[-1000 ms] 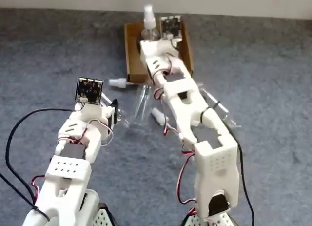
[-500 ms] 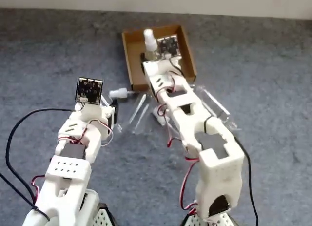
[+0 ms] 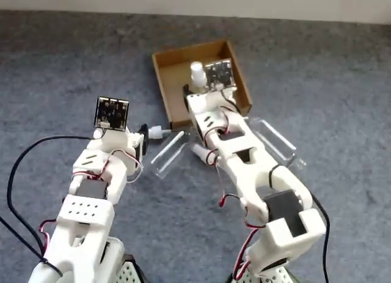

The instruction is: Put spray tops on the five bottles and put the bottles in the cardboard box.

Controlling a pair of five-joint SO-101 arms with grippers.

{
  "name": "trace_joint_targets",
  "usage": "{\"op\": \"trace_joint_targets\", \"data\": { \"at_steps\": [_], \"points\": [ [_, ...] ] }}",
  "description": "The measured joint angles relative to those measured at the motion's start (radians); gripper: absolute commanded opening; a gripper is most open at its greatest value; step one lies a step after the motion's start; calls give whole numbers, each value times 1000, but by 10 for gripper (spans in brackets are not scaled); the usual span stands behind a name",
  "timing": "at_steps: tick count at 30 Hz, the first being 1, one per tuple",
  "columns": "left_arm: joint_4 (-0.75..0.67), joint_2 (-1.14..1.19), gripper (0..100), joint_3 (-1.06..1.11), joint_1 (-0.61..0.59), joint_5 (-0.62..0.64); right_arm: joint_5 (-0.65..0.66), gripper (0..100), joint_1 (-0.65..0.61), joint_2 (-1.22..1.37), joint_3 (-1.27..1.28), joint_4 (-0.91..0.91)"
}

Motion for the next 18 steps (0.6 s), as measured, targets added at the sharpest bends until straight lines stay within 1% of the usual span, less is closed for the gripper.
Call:
{"op": "trace_joint_targets", "data": {
  "at_steps": [4,10,14,18],
  "points": [
    [0,0,160,0,0,0,3,4,-12,-38,44,0],
    [0,0,160,0,0,0,3,4,-31,-51,17,6],
    [0,0,160,0,0,0,3,4,-52,-21,-160,52],
    [-2,0,160,0,-15,0,3,4,-72,126,-410,138]
  ]
}}
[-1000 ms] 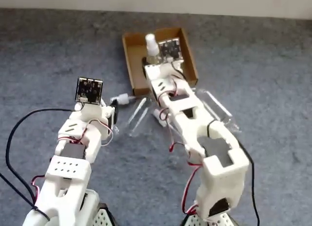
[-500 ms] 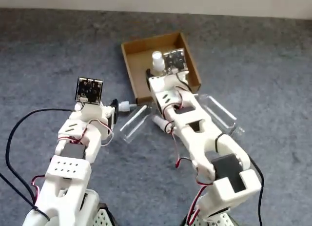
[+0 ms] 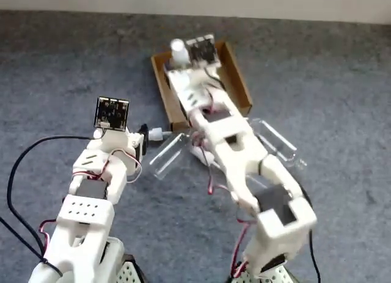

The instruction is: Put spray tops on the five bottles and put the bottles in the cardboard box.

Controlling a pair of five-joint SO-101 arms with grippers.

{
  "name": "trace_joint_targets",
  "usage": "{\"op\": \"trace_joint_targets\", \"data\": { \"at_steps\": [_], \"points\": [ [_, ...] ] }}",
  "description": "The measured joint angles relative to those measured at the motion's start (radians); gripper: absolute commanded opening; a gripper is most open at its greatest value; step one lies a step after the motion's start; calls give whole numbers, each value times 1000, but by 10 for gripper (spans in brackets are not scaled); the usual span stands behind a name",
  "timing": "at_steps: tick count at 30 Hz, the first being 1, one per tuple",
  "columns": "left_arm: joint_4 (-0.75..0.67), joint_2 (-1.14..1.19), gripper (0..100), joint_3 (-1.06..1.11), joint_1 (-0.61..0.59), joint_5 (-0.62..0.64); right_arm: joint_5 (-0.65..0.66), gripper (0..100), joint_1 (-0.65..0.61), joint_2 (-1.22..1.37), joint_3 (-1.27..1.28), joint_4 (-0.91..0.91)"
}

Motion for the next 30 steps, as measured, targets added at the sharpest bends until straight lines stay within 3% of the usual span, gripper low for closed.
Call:
{"op": "trace_joint_targets", "data": {
  "at_steps": [13,25,30],
  "points": [
    [-55,11,160,0,-49,0,0,4,-6,635,-873,308],
    [-55,11,160,0,-49,0,0,8,-6,942,-1359,509],
    [-55,11,160,0,-49,0,0,138,-6,1002,-1493,597]
  ]
}}
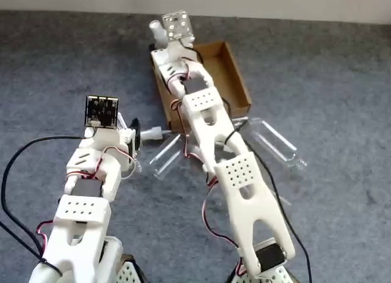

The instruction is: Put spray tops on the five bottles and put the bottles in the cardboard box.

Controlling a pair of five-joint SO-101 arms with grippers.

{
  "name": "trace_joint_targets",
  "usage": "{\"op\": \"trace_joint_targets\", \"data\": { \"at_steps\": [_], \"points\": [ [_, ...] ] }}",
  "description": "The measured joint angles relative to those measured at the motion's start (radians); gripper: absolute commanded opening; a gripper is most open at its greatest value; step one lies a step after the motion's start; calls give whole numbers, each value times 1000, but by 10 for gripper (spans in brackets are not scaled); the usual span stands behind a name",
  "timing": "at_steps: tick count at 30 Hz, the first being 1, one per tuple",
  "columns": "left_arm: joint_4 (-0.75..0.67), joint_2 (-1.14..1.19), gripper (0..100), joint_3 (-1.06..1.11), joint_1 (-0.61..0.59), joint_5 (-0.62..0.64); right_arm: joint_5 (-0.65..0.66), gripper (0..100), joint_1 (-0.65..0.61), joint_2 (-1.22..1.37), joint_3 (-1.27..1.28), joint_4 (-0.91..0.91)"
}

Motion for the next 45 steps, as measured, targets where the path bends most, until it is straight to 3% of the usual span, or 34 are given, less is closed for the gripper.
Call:
{"op": "trace_joint_targets", "data": {
  "at_steps": [4,31,40,45],
  "points": [
    [0,0,160,0,0,0,-2,198,-5,23,-71,68],
    [0,0,160,0,3,0,-2,204,-12,25,-285,81],
    [0,0,160,0,3,0,63,199,-12,11,-394,331],
    [0,0,160,0,3,-2,64,199,-12,-135,-396,540]
  ]
}}
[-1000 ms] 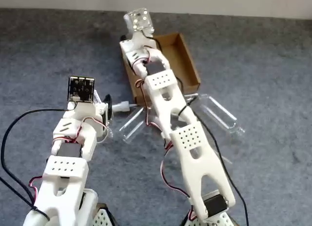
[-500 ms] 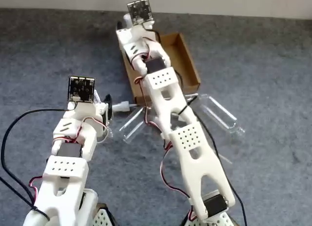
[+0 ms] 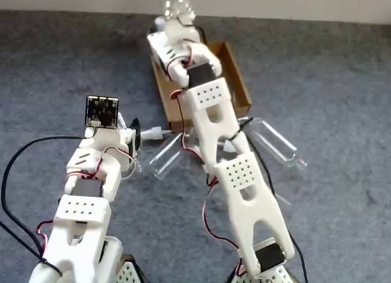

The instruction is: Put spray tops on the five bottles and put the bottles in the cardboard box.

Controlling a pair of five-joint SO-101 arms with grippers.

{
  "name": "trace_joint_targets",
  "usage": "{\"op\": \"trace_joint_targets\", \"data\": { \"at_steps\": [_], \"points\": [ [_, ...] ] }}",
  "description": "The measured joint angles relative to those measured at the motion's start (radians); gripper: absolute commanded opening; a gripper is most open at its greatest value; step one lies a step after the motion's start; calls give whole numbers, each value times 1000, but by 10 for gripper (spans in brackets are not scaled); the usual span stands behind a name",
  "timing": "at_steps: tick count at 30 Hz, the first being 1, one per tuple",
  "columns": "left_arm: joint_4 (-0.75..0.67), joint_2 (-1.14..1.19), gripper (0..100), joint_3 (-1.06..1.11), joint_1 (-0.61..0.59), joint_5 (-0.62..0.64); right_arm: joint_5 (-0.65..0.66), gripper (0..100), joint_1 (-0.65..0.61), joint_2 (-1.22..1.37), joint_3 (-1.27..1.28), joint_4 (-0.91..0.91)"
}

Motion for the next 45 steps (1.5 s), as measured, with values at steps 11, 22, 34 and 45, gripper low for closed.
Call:
{"op": "trace_joint_targets", "data": {
  "at_steps": [11,22,34,45],
  "points": [
    [0,0,160,0,0,0,8,177,0,-336,-9,609],
    [0,0,160,0,0,0,8,69,190,-381,-14,726],
    [0,0,160,0,0,0,315,171,290,-818,951,726],
    [0,2,160,12,31,0,535,274,493,-904,1445,545]
  ]
}}
